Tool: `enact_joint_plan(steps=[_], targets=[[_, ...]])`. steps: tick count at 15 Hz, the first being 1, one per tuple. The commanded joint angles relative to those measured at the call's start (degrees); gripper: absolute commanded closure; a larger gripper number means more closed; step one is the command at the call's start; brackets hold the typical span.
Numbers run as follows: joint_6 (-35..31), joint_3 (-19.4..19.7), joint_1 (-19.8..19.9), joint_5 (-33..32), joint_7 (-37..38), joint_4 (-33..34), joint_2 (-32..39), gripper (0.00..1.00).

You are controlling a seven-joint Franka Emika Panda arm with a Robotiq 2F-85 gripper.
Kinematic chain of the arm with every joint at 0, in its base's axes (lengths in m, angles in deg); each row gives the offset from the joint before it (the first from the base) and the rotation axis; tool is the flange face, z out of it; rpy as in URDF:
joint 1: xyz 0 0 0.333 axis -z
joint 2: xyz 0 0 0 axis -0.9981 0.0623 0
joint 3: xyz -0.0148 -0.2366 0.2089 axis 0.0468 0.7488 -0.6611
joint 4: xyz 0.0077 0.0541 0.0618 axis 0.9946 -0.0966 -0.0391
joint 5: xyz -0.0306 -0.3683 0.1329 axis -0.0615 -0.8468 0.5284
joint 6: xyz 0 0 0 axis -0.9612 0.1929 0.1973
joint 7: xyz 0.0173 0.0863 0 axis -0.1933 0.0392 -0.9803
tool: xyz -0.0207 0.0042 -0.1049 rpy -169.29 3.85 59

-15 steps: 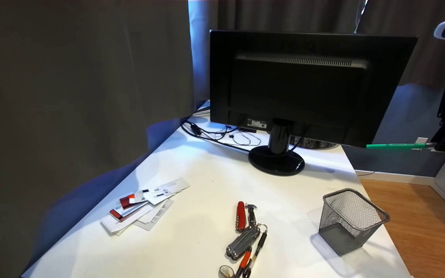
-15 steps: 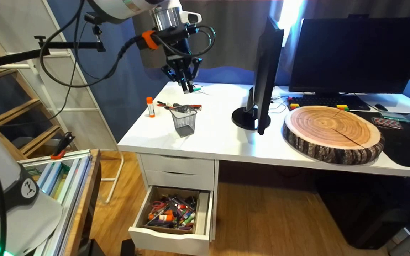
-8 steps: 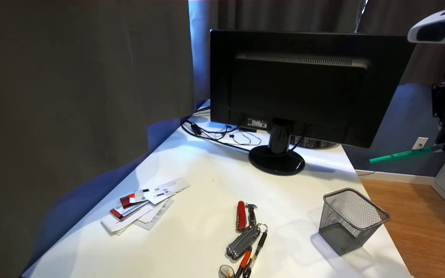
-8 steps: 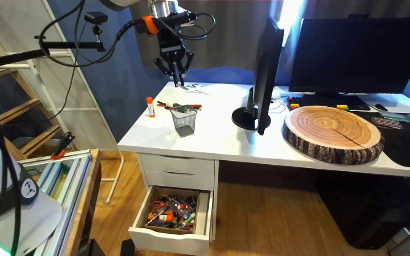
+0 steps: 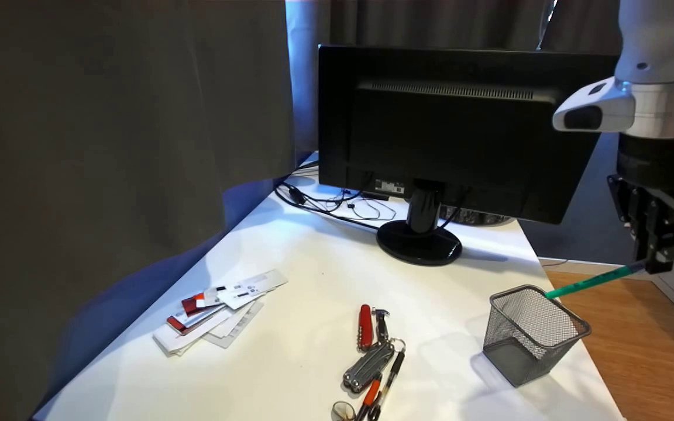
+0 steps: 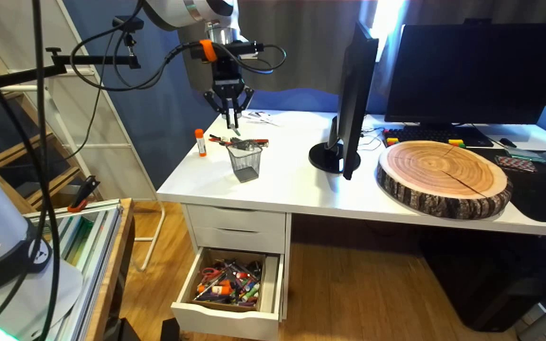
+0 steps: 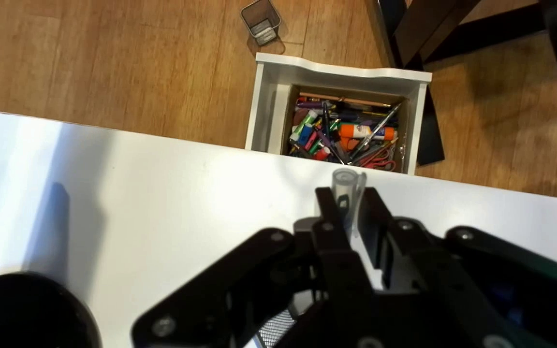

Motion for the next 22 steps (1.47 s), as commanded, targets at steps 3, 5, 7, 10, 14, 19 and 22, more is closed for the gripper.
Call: enact_joint_plan(steps=[3,5,7,10,14,19,22], targets=[[4.2,0.8,-2.1,-5.5,0.1,5.6,5.9,0.96],[5.2,0.9,-2.4,-6.9,-0.4,6.0,6.1,0.96],[5.7,0.7,-2.3,-6.8,-1.3,6.4,6.2,0.96],[6.0,0.7,-2.1,-6.8,-2.1,7.0,6.4,0.96],[4.9,0.3,-1.6,-4.8,-2.9,7.1,6.5,0.96],[4.1,0.0,-1.2,-1.8,-3.0,7.1,6.4,0.56],[3.8,0.2,-1.4,-1.9,-2.6,7.2,6.3,0.37]])
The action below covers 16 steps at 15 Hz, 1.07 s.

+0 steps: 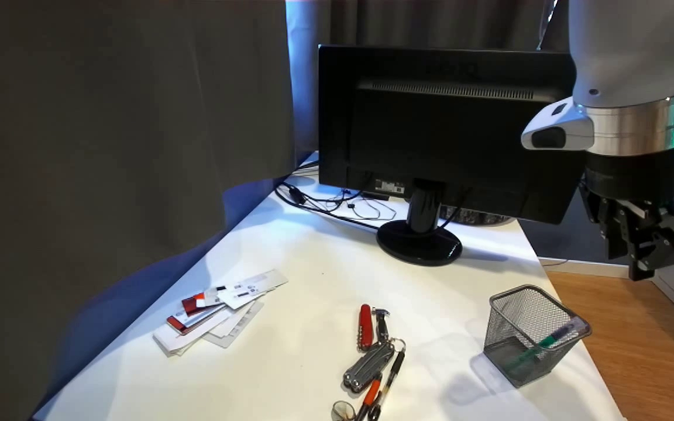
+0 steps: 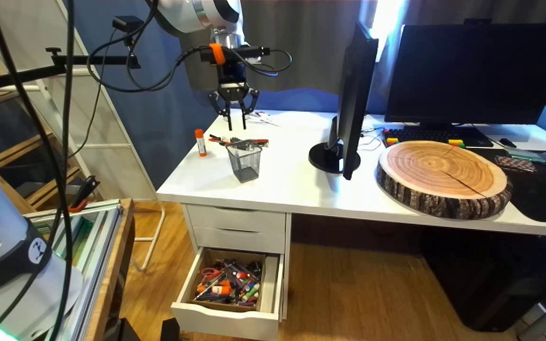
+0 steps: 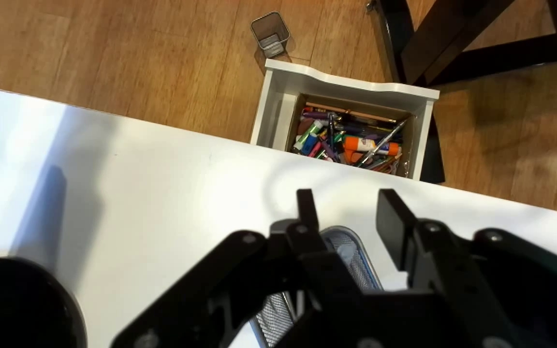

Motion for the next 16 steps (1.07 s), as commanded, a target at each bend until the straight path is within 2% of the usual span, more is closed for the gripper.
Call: enact_joint_plan(steps=[1,5,6,12,16], targets=[[-0.3,-0.1,0.1,1.2,-0.7,1.4,0.8,0.31],[-4.0,-0.4,0.7,3.2,-0.4,0.9,0.5,0.02],[-6.2,-0.5,1.0,4.5,-0.5,0.7,0.5,0.00],[-18.0,-0.7,3.4,14.3,-0.4,-0.4,0.5,0.00],[-28.9,-1.0,5.4,19.2,-2.1,-4.5,-1.7,0.00]])
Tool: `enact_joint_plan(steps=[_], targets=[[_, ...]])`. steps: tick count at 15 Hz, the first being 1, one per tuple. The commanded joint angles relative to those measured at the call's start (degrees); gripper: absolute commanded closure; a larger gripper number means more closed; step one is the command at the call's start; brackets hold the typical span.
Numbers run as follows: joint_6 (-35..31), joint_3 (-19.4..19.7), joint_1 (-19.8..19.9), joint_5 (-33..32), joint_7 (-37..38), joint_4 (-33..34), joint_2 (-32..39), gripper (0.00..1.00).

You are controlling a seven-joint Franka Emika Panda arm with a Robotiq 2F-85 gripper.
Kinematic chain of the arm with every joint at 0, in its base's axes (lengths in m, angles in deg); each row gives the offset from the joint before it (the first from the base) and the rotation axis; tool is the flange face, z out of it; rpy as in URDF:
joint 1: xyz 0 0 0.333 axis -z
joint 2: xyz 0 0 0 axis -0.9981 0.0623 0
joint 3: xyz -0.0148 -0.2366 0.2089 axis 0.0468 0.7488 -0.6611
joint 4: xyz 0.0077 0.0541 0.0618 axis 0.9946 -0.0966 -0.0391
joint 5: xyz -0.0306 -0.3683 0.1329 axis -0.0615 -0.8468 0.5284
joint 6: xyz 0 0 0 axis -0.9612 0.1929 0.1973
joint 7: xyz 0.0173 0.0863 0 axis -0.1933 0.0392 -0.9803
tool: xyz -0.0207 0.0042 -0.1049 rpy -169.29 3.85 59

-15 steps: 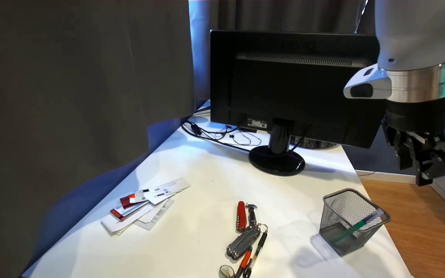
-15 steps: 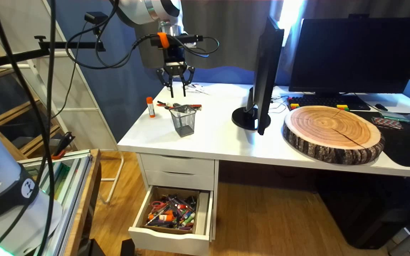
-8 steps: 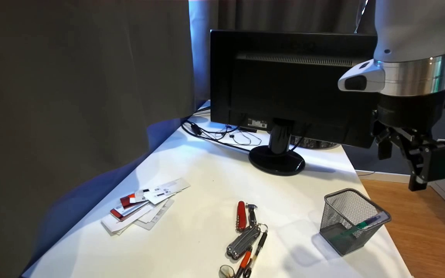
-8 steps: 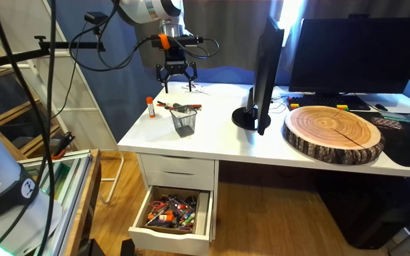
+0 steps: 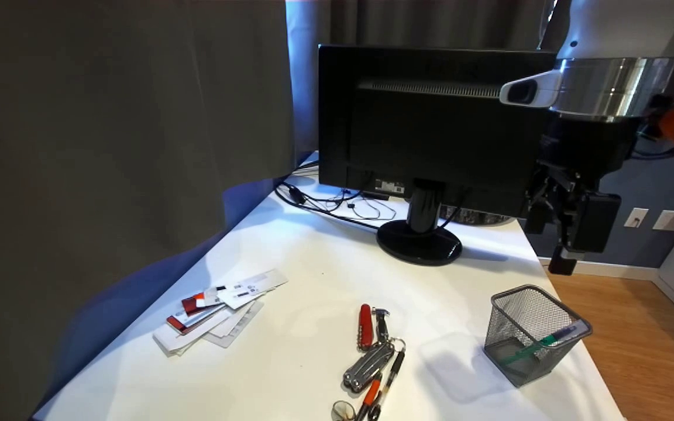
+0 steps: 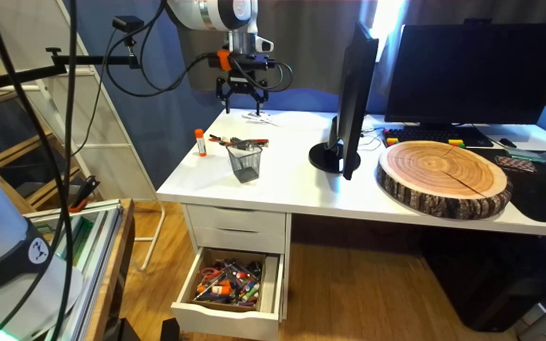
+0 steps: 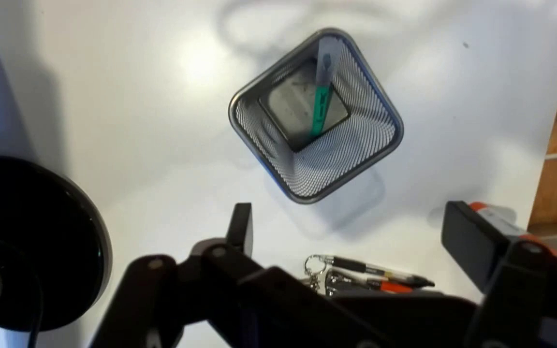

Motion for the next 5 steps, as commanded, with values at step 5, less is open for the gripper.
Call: enact_joint_plan(steps=[5], targets=[[-14.4,-0.6,2.4,3.2,-3.3,-4.9,-1.1,0.00]])
